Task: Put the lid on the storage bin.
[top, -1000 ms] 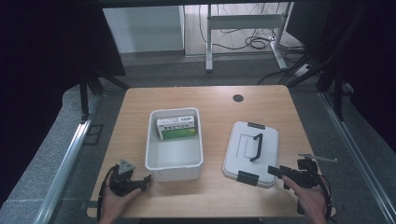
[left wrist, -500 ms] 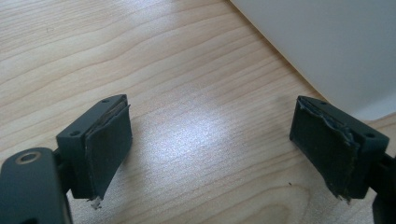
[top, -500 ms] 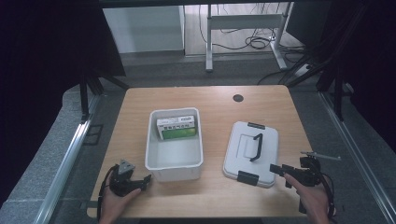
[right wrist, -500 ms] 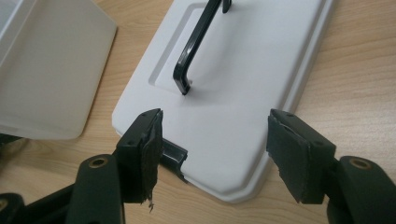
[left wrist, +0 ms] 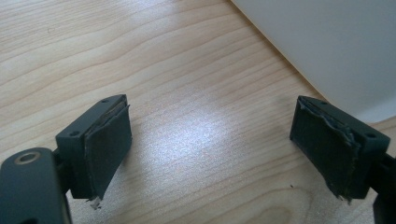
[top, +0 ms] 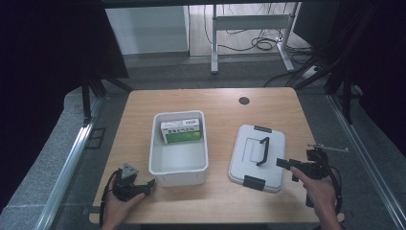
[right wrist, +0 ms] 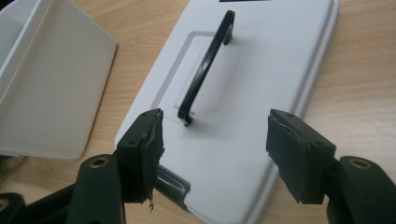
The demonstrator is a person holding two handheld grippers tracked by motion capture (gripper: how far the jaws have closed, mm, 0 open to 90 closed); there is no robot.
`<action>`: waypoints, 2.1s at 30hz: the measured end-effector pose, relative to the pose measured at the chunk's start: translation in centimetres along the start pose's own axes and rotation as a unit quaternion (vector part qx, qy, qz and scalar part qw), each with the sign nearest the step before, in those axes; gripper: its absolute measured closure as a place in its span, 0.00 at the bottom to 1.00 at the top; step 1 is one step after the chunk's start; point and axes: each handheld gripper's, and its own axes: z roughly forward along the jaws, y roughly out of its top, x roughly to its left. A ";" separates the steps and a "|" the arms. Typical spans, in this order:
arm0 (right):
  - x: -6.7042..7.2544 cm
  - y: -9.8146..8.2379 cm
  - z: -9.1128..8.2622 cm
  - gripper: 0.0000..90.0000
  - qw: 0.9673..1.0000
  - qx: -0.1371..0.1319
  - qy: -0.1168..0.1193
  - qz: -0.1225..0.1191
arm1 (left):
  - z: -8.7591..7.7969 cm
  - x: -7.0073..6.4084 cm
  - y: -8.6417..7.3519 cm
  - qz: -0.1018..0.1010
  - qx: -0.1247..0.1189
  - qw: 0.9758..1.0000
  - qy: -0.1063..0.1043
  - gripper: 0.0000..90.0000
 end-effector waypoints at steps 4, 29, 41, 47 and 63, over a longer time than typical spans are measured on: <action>0.5 0.6 0.8 0.43 1.000 0.005 0.001 -0.002 | 0.0 0.0 0.0 0.000 0.000 1.000 0.000 0.14; 3.1 5.0 3.0 0.49 0.999 0.034 -0.027 -0.017 | 0.0 -0.1 0.0 -0.003 -0.001 1.000 0.001 0.14; 3.6 6.1 4.8 0.52 0.997 0.062 -0.041 -0.010 | 0.0 -0.1 0.0 -0.003 -0.001 1.000 0.000 0.14; 3.9 6.0 6.0 0.53 0.995 0.082 -0.059 -0.015 | 0.1 -0.1 0.0 -0.002 0.000 1.000 0.001 0.13; 2.6 6.1 8.9 0.70 0.987 0.129 -0.089 0.027 | 0.1 -0.1 0.1 -0.002 0.000 1.000 0.000 0.13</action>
